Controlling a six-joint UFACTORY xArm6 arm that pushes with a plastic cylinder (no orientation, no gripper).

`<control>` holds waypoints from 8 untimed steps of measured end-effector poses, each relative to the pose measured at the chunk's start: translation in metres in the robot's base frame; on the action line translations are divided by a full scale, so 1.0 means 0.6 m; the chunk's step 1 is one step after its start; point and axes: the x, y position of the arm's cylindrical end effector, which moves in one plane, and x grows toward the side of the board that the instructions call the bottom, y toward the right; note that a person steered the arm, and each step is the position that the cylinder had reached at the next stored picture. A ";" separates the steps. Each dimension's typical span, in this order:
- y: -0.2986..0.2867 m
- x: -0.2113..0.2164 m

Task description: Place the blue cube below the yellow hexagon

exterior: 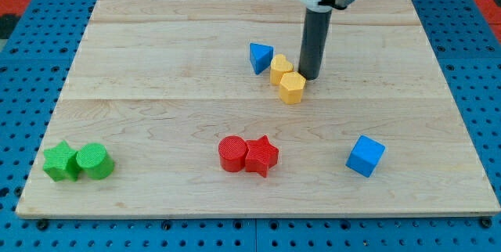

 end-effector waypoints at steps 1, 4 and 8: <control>0.140 0.030; 0.273 0.318; 0.066 0.265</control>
